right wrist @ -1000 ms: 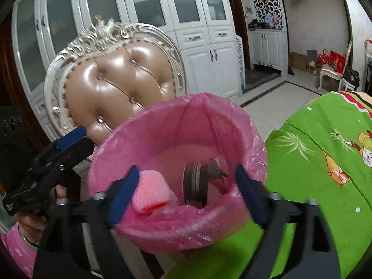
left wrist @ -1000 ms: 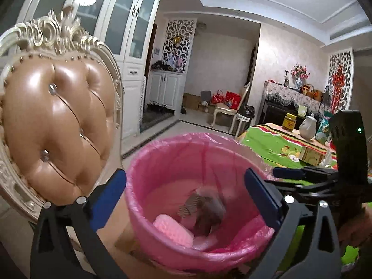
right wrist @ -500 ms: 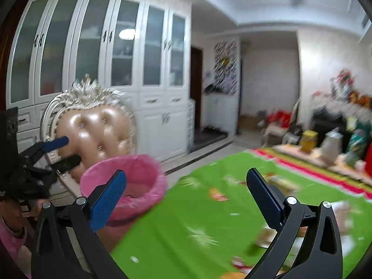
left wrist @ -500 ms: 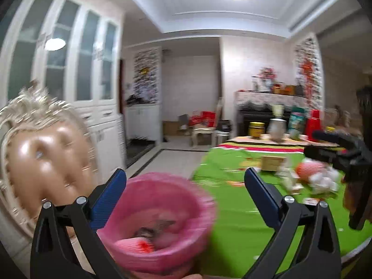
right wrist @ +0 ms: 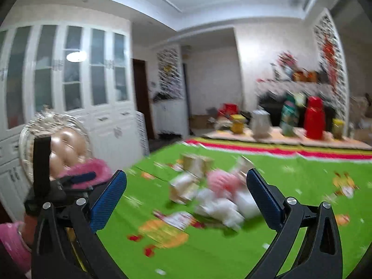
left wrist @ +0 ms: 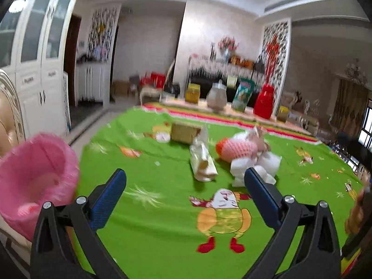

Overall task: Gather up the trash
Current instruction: 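Grasp a white patterned paper cup with the left tool while the right tool grasps a white tissue ball, then carry the paper cup and tissue ball to the pink bin and open both tools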

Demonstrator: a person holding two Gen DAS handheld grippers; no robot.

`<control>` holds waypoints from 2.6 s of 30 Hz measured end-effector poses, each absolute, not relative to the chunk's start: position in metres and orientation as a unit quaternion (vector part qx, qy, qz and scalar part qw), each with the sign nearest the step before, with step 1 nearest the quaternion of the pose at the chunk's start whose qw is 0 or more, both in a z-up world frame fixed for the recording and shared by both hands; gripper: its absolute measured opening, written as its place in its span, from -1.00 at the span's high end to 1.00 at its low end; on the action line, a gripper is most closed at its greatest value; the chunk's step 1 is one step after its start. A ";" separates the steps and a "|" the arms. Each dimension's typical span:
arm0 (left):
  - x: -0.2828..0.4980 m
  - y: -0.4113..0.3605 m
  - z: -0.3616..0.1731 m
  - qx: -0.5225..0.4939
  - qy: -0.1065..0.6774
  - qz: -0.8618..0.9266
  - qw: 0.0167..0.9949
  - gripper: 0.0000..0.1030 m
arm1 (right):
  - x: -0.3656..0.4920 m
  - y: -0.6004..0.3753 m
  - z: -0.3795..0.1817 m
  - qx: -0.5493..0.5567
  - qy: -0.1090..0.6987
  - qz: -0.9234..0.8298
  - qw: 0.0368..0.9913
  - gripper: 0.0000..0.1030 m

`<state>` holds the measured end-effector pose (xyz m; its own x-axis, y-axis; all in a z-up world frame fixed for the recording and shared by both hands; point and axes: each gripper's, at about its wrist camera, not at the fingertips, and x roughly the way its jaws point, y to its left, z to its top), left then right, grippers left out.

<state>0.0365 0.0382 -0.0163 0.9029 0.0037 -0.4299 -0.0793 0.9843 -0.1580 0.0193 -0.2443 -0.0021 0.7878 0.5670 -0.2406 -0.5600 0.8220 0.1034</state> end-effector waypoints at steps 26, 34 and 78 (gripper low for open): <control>0.267 0.003 -0.086 -0.041 0.408 0.079 0.909 -0.87 | 0.115 -0.254 -0.072 0.029 0.292 0.272 0.916 -0.88; 0.256 0.027 -0.093 -0.100 0.416 0.025 0.904 0.47 | 0.139 -0.208 -0.076 -0.022 0.294 0.320 0.900 -0.88; 0.172 0.041 -0.057 -0.104 0.299 0.059 0.947 0.34 | 0.184 -0.198 -0.107 -0.024 0.385 0.306 0.871 0.07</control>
<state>0.1723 0.0415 -0.0568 0.8143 0.0497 -0.5783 -0.1746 0.9712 -0.1624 0.1843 -0.1977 -0.1065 0.5170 0.5140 -0.6844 -0.5515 0.8116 0.1929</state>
